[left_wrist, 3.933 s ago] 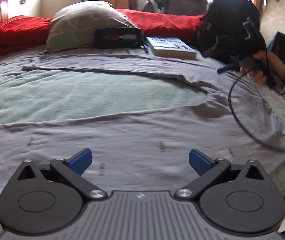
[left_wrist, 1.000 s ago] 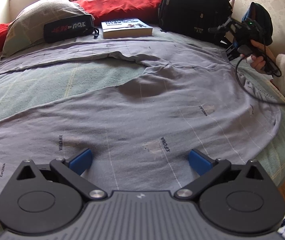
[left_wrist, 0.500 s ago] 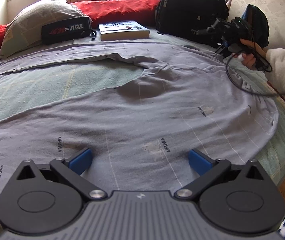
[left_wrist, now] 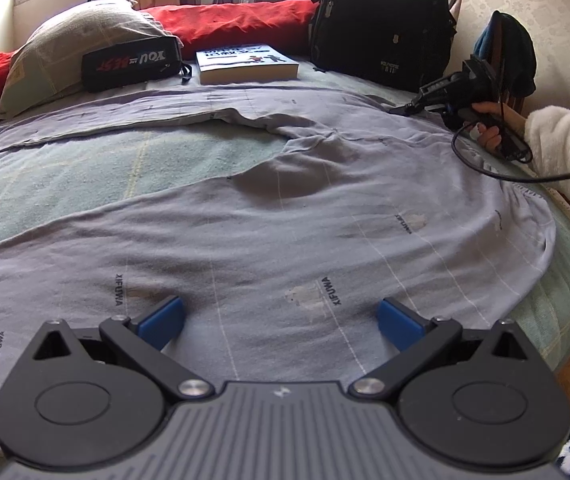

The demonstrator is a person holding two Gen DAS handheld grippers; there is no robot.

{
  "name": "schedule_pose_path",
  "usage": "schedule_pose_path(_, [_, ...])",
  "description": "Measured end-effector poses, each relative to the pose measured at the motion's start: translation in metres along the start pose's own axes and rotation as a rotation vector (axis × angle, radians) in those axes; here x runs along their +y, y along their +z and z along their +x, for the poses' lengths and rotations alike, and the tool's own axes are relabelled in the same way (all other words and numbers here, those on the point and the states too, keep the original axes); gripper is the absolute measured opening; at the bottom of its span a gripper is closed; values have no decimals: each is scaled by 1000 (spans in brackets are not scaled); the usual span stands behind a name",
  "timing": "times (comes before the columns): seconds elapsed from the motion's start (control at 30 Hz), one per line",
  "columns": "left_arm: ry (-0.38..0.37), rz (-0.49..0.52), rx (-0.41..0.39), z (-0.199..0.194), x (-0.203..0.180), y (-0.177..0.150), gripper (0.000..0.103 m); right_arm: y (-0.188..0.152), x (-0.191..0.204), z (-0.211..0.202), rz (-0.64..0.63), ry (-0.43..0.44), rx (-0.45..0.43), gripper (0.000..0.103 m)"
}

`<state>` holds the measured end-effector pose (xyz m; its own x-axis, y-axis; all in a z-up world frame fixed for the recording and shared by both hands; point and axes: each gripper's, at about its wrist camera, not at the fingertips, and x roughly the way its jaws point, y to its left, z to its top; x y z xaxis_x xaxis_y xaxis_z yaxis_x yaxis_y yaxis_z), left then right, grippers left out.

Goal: Fold clothes
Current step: 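Lift the held garment edge with the right gripper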

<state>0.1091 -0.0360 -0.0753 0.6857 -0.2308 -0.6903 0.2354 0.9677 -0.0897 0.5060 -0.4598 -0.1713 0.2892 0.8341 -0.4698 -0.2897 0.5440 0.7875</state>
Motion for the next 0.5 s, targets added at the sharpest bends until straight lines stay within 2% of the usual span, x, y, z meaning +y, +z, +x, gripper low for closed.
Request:
schedule_pose_path(0.13, [-1,3,-2,-1,0,-1,102,-3,12,-2,7,-59,-28,5])
schedule_pose_path(0.2, [2,6,-4,-1,0,-1,102,-3,20,-2,16,-79,-43,16])
schedule_pose_path(0.27, [6,8,-5,0,-2,-2,102,1,27,2,25,-67,-51,35])
schedule_pose_path(0.3, [7,8,-7,-1,-2,-2,102,4,30,5,29,-61,-55,38])
schedule_pose_path(0.4, [9,11,-9,-2,-2,-3,102,7,37,14,12,-100,-62,34])
schedule_pose_path(0.47, [9,9,-8,-2,-2,-4,102,7,40,18,6,-150,-65,15])
schedule_pose_path(0.5, [9,8,-8,-3,-2,-4,102,6,39,17,10,-164,-66,13])
